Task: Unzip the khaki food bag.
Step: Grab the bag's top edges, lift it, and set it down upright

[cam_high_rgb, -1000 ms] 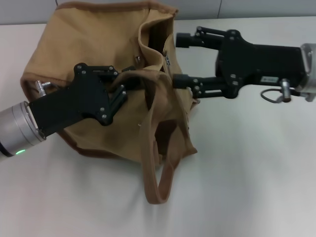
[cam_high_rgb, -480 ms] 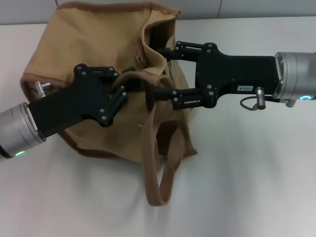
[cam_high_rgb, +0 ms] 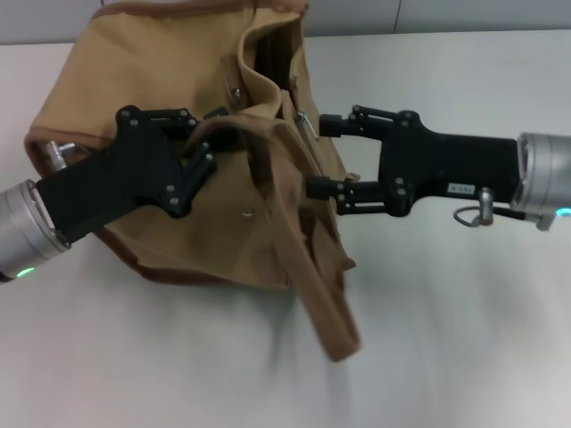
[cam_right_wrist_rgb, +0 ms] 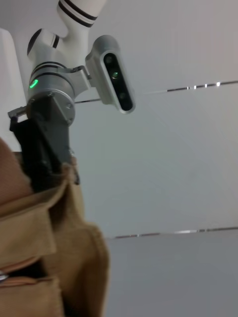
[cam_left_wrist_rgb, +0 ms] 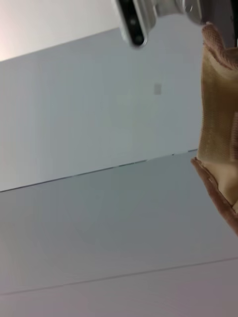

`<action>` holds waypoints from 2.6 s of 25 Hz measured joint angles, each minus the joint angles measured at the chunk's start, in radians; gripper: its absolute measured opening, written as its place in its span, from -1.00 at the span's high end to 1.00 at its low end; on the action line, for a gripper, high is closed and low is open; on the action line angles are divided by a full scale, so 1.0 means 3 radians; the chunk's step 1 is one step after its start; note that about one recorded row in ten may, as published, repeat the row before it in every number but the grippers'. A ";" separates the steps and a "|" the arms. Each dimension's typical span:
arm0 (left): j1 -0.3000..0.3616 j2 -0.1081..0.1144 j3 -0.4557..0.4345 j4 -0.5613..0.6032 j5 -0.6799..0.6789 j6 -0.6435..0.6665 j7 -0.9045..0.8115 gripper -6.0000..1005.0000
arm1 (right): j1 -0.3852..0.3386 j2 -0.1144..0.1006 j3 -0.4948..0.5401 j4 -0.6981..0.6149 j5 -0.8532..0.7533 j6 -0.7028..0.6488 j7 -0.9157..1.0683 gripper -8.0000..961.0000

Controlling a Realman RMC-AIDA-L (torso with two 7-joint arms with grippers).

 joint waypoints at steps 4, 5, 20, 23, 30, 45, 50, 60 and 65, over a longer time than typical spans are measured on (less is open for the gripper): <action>0.0010 0.0006 -0.0032 0.0000 -0.0041 -0.0012 0.0001 0.82 | -0.0150 0.0000 0.0030 -0.0004 0.0019 -0.0075 -0.0006 -0.74; 0.0013 0.0006 -0.0038 0.0000 -0.0043 -0.0012 0.0001 0.82 | -0.0150 0.0000 0.0030 -0.0004 0.0019 -0.0075 -0.0006 -0.74; 0.0010 -0.0002 -0.0014 0.0000 -0.0044 -0.0007 0.0003 0.82 | -0.0135 0.0002 0.0001 0.0195 0.0635 0.0187 -0.0190 -0.73; 0.0013 -0.0004 -0.0014 0.0000 -0.0044 -0.0005 0.0003 0.82 | -0.0110 0.0003 -0.0002 0.0338 0.0637 0.0242 -0.0280 -0.73; 0.0004 -0.0004 -0.0009 0.0000 -0.0037 -0.0011 0.0002 0.82 | -0.0046 0.0023 0.0030 0.0616 0.0676 0.0302 -0.0488 -0.73; 0.0013 -0.0008 -0.0007 -0.0013 -0.0019 0.0005 0.0002 0.82 | 0.0158 0.0035 -0.0005 0.0860 0.0705 0.0531 -0.0589 0.24; 0.0013 -0.0009 -0.0004 -0.0029 -0.0018 0.0011 0.0002 0.82 | 0.0177 0.0036 -0.0009 0.0888 0.0696 0.0532 -0.0612 0.46; 0.0011 -0.0009 -0.0003 -0.0032 -0.0015 0.0021 0.0002 0.82 | 0.0176 0.0030 -0.0305 0.0861 0.0688 0.0674 -0.0617 0.51; 0.0013 -0.0009 -0.0004 -0.0037 -0.0015 0.0036 0.0002 0.82 | 0.0175 0.0030 -0.0322 0.0872 0.0700 0.0775 -0.0617 0.53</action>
